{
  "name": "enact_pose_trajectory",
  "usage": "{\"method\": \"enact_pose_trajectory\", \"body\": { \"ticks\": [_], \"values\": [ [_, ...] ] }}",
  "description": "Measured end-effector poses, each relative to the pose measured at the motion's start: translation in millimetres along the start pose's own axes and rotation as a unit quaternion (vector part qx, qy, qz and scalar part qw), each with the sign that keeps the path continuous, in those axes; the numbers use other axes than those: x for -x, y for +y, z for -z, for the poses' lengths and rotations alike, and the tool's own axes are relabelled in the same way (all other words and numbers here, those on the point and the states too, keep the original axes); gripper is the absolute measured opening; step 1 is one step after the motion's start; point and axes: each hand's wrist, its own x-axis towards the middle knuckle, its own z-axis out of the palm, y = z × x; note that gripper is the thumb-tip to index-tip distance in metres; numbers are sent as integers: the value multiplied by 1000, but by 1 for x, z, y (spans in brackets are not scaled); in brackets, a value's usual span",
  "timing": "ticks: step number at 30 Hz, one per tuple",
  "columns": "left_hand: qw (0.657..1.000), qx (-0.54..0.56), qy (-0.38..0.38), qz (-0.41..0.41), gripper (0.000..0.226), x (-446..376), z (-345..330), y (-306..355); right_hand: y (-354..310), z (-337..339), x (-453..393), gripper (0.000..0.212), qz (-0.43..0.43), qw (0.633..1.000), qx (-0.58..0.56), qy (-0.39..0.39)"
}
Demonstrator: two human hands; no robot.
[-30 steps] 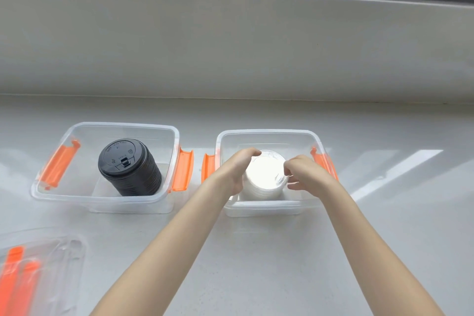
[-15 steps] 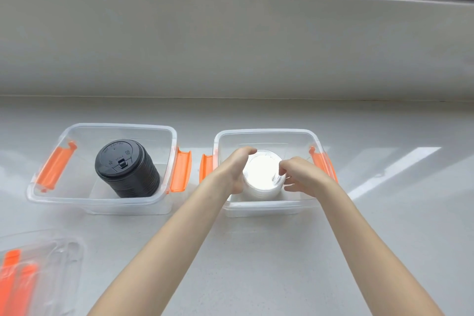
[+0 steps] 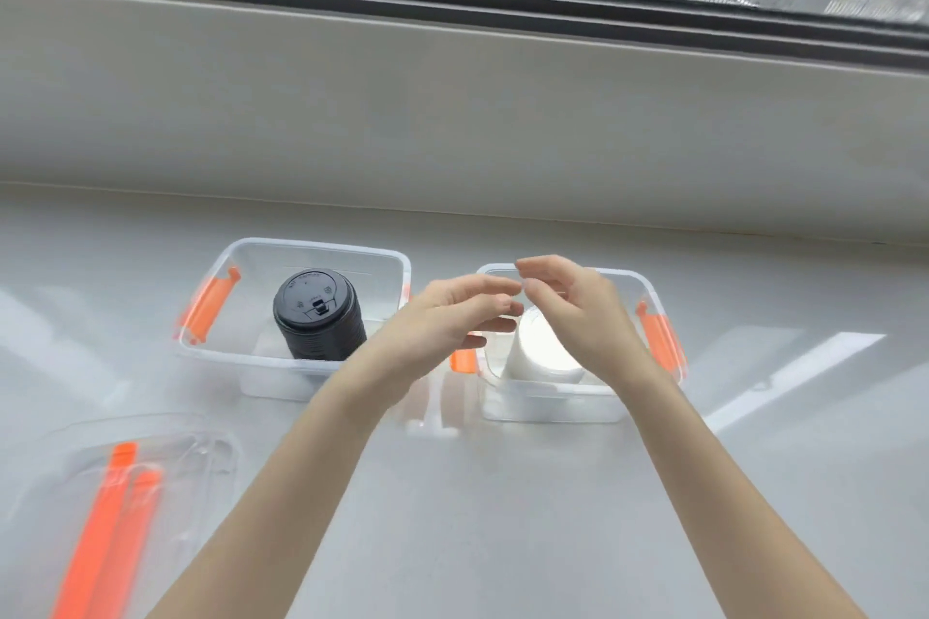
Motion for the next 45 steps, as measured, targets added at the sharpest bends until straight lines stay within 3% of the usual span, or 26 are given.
{"method": "enact_pose_trajectory", "body": {
  "ticks": [5,8,12,16,20,28,33,36,41,45],
  "values": [
    [988,-43,126,-82,22,65,47,-18,-41,-51,29,18,69,995,1,-68],
    [968,-94,215,-86,23,99,82,-39,-53,-94,43,17,74,991,0,-114],
    [934,-145,323,-46,22,134,132,-74,-59,-157,61,16,37,987,7,-156],
    [894,-200,397,56,26,160,176,-117,-57,-215,76,17,-40,983,-4,-182],
    [867,-270,396,135,36,183,212,-158,-60,-265,87,20,-114,973,-3,-198],
    [852,-289,367,237,52,200,241,-201,-59,-315,101,29,-196,960,37,-196],
    [851,-295,347,260,27,201,246,-210,-61,-326,104,28,-193,964,61,-171],
    [853,-292,361,238,23,201,251,-206,-71,-321,105,29,-172,972,59,-148],
    [855,-230,430,175,21,206,259,-169,-108,-289,102,15,-113,985,-95,-93],
    [858,-165,472,118,37,203,260,-125,-140,-252,87,18,-81,955,-273,-82]
  ]
}}
